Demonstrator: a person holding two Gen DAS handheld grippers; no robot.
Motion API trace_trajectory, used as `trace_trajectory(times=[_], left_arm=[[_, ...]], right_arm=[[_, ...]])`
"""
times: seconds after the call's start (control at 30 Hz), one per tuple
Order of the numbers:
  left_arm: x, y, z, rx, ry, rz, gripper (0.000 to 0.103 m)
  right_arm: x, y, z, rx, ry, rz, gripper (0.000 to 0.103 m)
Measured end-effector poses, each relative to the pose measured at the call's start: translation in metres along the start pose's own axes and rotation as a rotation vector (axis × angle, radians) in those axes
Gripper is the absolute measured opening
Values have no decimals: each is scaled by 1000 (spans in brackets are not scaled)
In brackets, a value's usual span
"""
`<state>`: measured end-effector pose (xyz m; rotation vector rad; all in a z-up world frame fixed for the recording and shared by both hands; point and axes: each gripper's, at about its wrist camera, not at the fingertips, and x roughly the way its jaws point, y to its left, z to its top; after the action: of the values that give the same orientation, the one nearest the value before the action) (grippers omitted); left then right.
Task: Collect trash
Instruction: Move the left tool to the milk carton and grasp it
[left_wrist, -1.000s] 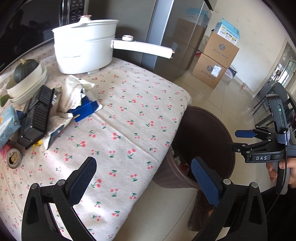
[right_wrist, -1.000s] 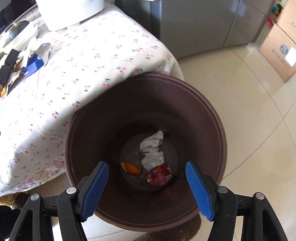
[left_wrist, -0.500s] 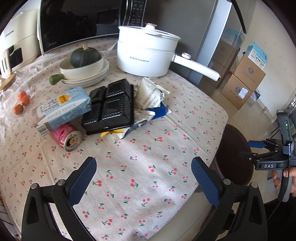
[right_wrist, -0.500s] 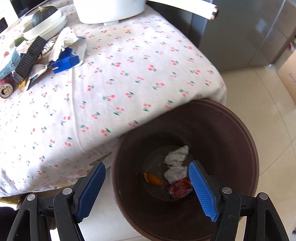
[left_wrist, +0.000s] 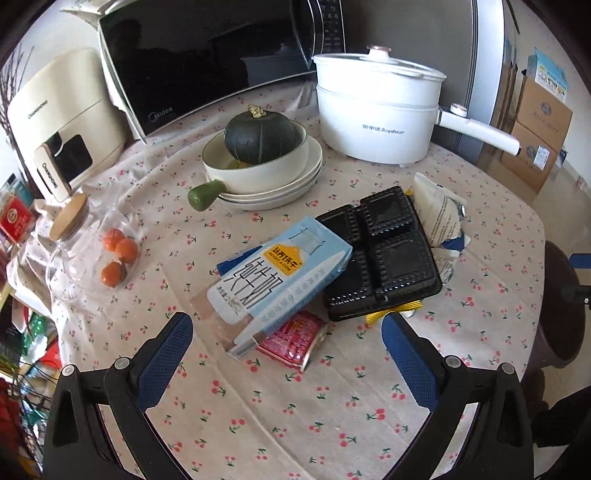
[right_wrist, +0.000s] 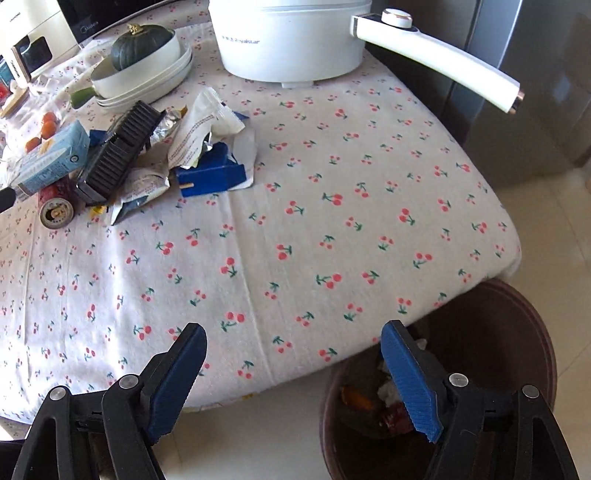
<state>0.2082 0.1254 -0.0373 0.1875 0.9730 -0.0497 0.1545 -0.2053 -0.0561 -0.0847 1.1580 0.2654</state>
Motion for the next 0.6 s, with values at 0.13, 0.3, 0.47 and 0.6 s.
trace_trajectory(times=[0.13,0.3,0.47,0.6], left_arm=[[34,15,22,40,78,-53,103],[58,13,39,145,144,-84,103],[78,3,37,199,235,-81,98],[79,0,31,145,256,-76,72]], right_arm=[[8,-2,6,17,11,11,81],[15,-12,12,41,32,-3,81],[22,-23,17,74,45,0,82],[17,-29,17,129,38,47,81]])
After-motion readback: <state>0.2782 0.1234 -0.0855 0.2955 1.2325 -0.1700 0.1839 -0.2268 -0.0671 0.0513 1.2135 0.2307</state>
